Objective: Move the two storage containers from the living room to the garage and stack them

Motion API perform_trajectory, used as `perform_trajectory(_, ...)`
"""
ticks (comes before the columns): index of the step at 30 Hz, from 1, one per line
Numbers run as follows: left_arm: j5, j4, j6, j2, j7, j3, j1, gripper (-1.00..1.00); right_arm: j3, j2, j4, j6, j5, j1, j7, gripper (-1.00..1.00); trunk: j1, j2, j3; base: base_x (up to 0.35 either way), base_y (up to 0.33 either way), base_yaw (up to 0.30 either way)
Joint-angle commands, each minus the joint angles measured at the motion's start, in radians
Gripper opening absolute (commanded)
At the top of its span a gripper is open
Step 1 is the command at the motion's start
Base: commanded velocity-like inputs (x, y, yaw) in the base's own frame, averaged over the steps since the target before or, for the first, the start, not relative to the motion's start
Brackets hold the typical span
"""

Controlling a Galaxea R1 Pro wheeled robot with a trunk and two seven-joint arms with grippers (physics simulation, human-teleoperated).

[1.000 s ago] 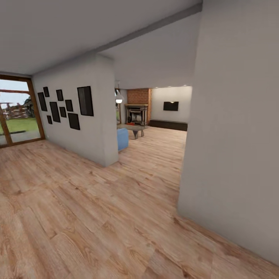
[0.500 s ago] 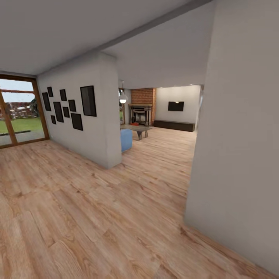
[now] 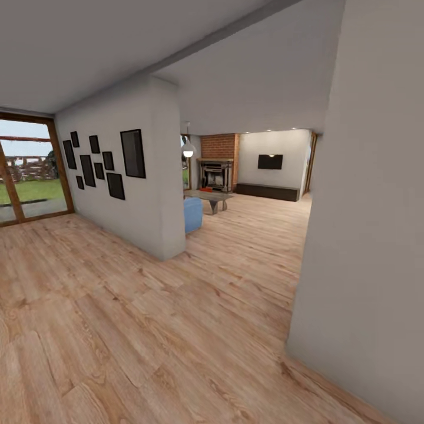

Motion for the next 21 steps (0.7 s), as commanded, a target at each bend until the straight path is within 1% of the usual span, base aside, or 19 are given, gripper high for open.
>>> perform_trajectory(1, 0.004, 0.001, -0.004, 0.000, 0.000, 0.004, -0.001, 1.00, 0.007, 0.000, 0.003, -0.006, -0.007, -0.001, -0.004, 1.00, 0.001, -0.001, 0.000, 0.322, 0.000, 0.190)
perform_trajectory(6, 0.004, 0.001, -0.004, 0.000, 0.000, 0.004, -0.001, 1.00, 0.007, -0.001, 0.003, -0.006, -0.005, -0.001, -0.003, 1.00, 0.001, -0.001, 0.003, 0.322, 0.000, 0.191)
perform_trajectory(21, 0.004, 0.001, -0.004, 0.000, 0.000, 0.004, -0.001, 1.00, 0.009, -0.005, 0.003, -0.003, 0.001, -0.001, -0.003, 1.00, 0.001, -0.001, 0.004, 0.322, 0.000, 0.008)
